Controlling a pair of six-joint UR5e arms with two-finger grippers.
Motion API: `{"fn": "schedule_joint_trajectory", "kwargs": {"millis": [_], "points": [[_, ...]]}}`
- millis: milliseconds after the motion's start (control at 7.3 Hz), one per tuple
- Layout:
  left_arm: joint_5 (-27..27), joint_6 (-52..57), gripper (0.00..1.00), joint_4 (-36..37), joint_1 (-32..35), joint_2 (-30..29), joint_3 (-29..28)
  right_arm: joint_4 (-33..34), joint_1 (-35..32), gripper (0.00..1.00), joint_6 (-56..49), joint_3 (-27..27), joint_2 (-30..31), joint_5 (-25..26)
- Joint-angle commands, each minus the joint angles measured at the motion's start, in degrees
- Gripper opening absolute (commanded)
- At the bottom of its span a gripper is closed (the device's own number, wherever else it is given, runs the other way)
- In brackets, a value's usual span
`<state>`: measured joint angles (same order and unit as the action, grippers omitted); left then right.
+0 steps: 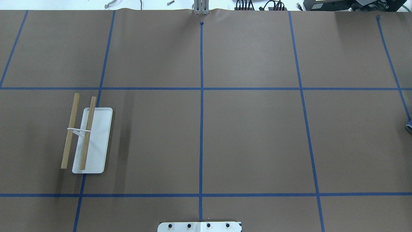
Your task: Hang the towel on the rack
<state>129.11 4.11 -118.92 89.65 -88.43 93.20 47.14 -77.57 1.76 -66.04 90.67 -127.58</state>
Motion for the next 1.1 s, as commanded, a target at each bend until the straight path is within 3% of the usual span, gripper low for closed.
{"fn": "schedule_joint_trajectory", "kwargs": {"millis": [0, 137, 274, 548, 958], "points": [[0.00, -0.07, 0.99, 0.00, 0.00, 0.01, -0.03, 0.41, -1.18, 0.00, 0.69, -0.23, -1.01, -1.79], [0.00, -0.07, 0.99, 0.00, 0.00, 0.01, -0.03, 0.50, -1.27, 0.47, 4.79, -0.23, -1.89, -1.89], [0.00, 0.02, 0.99, 0.00, 0.00, 0.01, -0.03, 0.15, -1.27, 0.67, 9.27, -0.14, -2.07, -1.89], [0.00, 0.02, 0.99, 0.00, 0.00, 0.01, 0.05, 0.06, -1.27, 0.68, 17.46, -0.40, -2.16, -1.63], [0.00, -0.07, 0.99, -0.09, 0.00, -0.08, 0.06, -3.00, -1.18, 0.73, 17.66, -0.31, -0.50, -1.09]]}}
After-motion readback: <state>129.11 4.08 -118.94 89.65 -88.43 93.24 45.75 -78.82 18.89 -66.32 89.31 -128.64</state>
